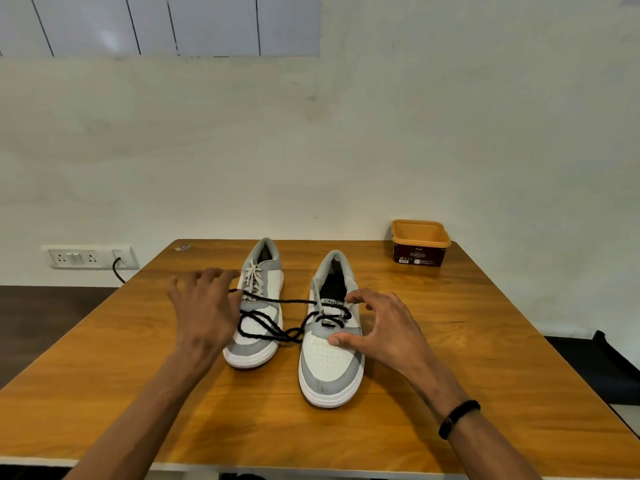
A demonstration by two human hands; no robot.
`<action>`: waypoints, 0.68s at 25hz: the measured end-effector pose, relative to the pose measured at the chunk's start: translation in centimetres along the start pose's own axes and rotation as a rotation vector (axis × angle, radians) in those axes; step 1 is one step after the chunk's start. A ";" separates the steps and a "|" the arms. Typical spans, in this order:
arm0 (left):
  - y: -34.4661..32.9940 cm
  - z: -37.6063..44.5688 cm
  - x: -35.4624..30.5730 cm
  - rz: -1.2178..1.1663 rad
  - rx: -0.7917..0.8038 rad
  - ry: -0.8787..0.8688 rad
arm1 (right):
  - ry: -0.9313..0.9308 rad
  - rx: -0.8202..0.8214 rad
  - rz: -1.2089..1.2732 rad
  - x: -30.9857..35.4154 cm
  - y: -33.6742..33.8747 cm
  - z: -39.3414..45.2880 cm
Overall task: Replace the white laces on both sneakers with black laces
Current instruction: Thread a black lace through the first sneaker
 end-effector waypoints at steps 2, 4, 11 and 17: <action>-1.6 -1.1 -2.7 -0.136 0.126 -0.155 | -0.009 -0.003 0.019 -0.1 0.0 0.0; -3.0 -1.8 -5.1 -0.201 0.211 -0.274 | -0.012 0.002 0.024 0.0 0.0 0.0; -2.1 -1.0 -4.9 -0.136 0.131 -0.342 | -0.023 0.007 0.030 -0.1 -0.3 0.0; -1.3 -0.6 -3.6 -0.001 0.132 -0.308 | -0.032 0.025 0.019 -0.1 -0.2 0.1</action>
Point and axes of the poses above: each hand's wrist, its own z-axis towards the middle knuckle, its own y-axis out of the back of the hand, x = y × z, the point moved 2 cm from there along z, towards the middle knuckle, and after that the axes turned 7 degrees about -z, right-handed, at the moved point
